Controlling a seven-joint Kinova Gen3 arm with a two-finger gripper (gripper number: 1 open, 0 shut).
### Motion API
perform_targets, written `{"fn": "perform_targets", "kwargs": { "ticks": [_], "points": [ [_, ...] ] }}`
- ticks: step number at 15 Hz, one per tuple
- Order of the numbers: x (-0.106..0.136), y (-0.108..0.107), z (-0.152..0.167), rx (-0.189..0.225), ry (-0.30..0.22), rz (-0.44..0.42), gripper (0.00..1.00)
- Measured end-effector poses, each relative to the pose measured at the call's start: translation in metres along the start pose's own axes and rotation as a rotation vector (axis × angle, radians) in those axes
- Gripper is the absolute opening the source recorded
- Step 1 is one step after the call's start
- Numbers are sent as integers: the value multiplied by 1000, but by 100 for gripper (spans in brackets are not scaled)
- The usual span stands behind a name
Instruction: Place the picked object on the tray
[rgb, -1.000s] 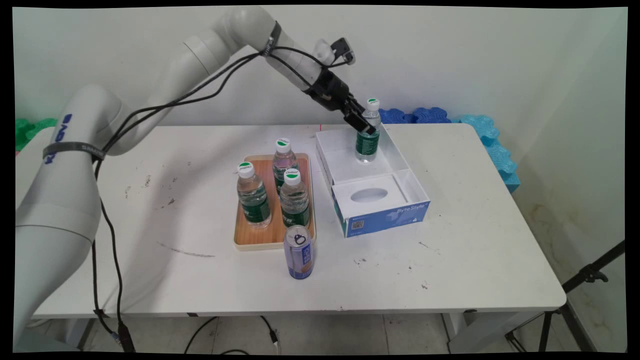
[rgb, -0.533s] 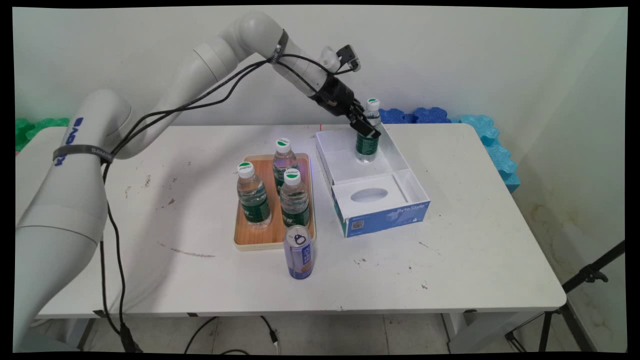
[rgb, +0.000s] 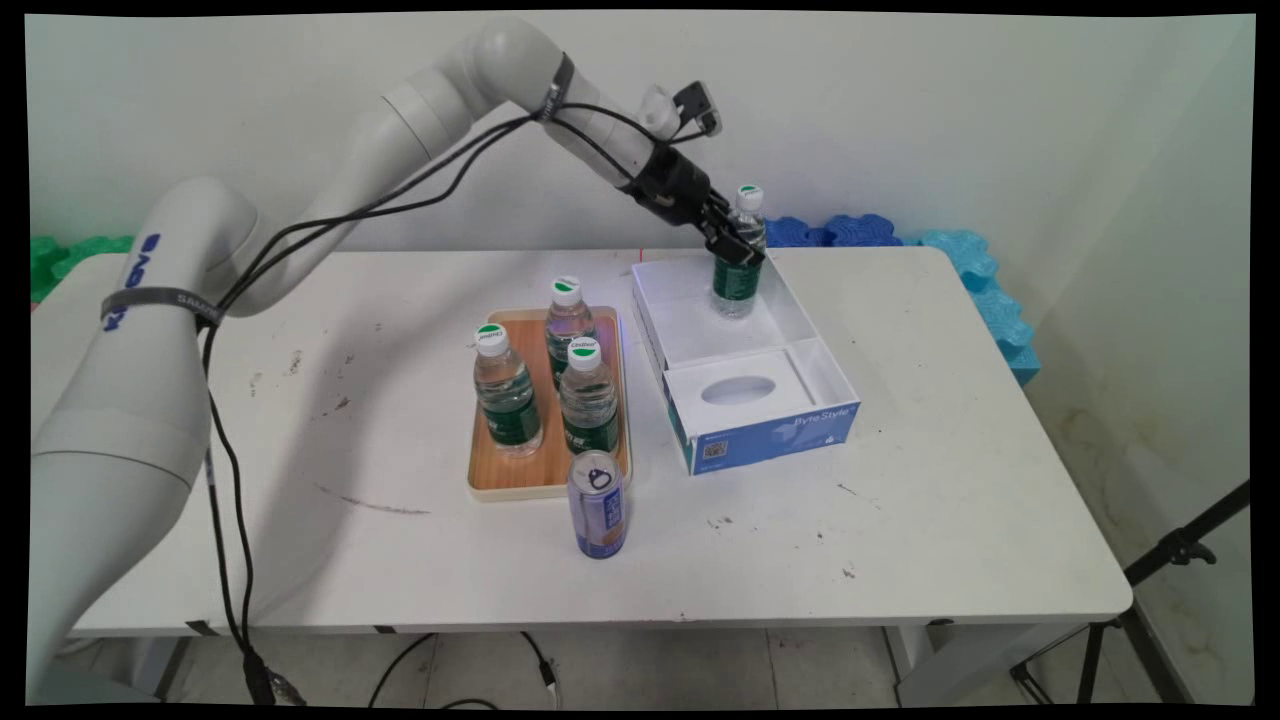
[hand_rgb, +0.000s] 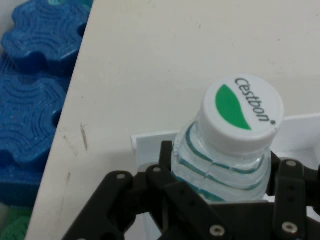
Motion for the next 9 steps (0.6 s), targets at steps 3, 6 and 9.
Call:
{"fn": "perform_targets", "kwargs": {
  "ticks": [3,6,9],
  "points": [
    [9,4,-37,7,37,-4,0],
    [13,11,-91,3,79,-11,0],
    [3,18,-150,-8,96,-4,0]
  ]
}}
